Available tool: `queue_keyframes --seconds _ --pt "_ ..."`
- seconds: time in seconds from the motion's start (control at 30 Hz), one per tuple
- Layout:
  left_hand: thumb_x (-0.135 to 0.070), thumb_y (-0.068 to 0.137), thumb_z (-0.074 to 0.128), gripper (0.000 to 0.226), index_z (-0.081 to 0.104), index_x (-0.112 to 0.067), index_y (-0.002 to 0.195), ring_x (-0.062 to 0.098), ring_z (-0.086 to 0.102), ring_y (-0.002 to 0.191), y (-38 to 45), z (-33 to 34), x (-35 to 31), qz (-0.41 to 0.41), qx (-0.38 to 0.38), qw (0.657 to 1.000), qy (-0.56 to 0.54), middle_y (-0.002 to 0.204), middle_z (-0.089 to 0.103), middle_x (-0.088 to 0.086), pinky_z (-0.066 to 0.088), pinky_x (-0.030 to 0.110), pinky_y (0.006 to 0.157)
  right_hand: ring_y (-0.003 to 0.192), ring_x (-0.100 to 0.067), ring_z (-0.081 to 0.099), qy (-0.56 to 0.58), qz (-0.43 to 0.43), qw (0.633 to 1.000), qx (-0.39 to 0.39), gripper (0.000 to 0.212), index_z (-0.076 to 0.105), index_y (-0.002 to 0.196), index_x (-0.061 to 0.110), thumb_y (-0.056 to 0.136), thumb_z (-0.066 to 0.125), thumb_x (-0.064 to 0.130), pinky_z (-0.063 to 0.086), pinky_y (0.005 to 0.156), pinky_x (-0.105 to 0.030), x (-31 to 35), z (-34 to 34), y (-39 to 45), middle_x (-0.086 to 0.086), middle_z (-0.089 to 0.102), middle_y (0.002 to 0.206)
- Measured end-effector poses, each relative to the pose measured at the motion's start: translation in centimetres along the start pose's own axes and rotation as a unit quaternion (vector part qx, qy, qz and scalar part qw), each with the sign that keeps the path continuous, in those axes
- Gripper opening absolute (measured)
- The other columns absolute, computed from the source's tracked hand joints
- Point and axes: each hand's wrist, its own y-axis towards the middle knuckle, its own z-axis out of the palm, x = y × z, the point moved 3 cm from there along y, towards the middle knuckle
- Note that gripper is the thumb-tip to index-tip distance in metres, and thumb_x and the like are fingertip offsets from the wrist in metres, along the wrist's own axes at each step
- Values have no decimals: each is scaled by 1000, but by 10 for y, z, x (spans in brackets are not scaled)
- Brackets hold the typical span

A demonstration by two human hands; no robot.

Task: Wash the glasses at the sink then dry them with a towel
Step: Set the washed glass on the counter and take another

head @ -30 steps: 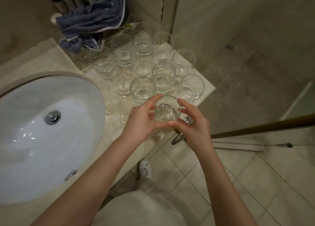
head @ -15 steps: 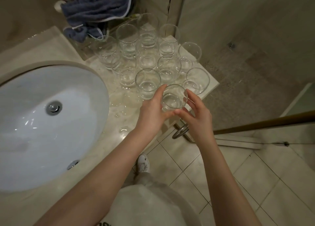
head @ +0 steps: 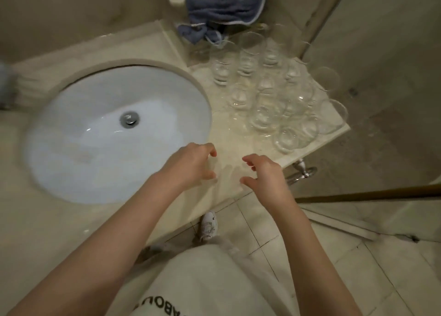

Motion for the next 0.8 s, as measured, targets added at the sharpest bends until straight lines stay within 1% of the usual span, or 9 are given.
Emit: queue_keyframes --seconds 0.07,0.13,0.2,0.3,0.33,0.47,0.6,0.73,0.8 --pt "-31 81 75 52 52 -25 128 25 59 106 -22 -16 35 -31 -9 999 34 122 57 6 49 38 89 114 -27 54 -86 -62 993 45 51 51 135 11 86 68 7 40 89 -29 43 16 6 -12 54 127" --pt "-29 84 72 54 49 -25 133 26 56 111 -48 -33 71 -67 -16 996 54 126 54 7 47 35 89 113 -30 54 -169 -120 975 85 53 48 136 12 87 66 7 41 88 -31 89 36 13 -13 52 127" --pt "-26 86 71 57 46 -24 137 26 54 114 -76 -50 104 -108 -28 992 64 131 51 7 43 32 85 110 -32 55 -240 -177 948 110 54 47 136 11 86 65 4 43 87 -33 135 57 16 -13 52 125" --pt "-25 87 70 59 43 -24 140 24 55 106 -124 -74 157 -173 -64 981 55 135 49 5 38 28 78 105 -31 56 -321 -247 903 144 49 47 133 9 87 61 0 46 86 -36 204 89 14 -13 52 120" --pt "-24 87 70 59 43 -24 140 25 56 108 -141 -81 175 -192 -81 977 48 135 49 5 38 28 77 104 -31 56 -340 -270 888 150 49 47 133 9 87 60 0 47 86 -36 227 100 11 -13 52 120" --pt "-23 85 72 60 46 -23 139 28 55 116 -211 -100 243 -264 -141 954 5 134 52 7 41 29 80 106 -32 54 -373 -358 837 178 53 44 136 10 88 64 4 45 85 -37 309 145 -5 -14 51 122" --pt "-26 80 77 64 48 -22 137 30 55 116 -276 -101 302 -331 -178 925 -52 135 52 9 47 35 89 103 -32 55 -382 -436 795 178 45 49 130 6 87 61 -1 46 84 -37 375 193 -31 -15 54 118" --pt "-28 75 80 66 50 -24 134 26 56 112 -329 -86 347 -377 -218 894 -106 128 55 6 49 37 90 104 -32 55 -384 -499 749 207 47 48 130 5 86 66 3 44 83 -36 420 240 -68 -15 53 117" --pt "-32 71 83 73 48 -24 135 25 56 110 -346 -75 361 -389 -208 888 -130 126 55 5 49 39 90 105 -33 55 -381 -519 732 222 52 47 132 6 84 69 6 44 83 -37 432 261 -82 -15 53 118"
